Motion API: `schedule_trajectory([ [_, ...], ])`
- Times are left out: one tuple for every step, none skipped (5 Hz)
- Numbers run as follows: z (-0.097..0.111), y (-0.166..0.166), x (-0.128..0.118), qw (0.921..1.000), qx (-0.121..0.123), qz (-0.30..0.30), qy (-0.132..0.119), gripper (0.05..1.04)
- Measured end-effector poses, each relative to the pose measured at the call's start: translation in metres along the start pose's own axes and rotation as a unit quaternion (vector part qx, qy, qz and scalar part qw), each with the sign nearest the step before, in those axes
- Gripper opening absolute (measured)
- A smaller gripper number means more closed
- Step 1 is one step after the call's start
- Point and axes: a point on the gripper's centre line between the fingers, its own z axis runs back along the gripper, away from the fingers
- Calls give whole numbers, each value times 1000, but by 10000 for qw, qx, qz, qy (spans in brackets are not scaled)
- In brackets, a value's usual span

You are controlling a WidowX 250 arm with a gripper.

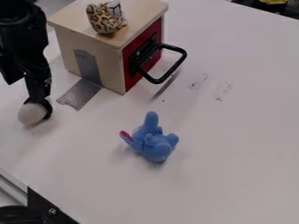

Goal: Open the drawer

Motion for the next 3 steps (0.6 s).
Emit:
schedule_trajectory([
  [-5,-4,-2,9999,-90,-6,83,999],
  [-8,-32,10,9995,-249,-183,77,999],
  [-14,-71,32,9990,-221,-362,169,999],
])
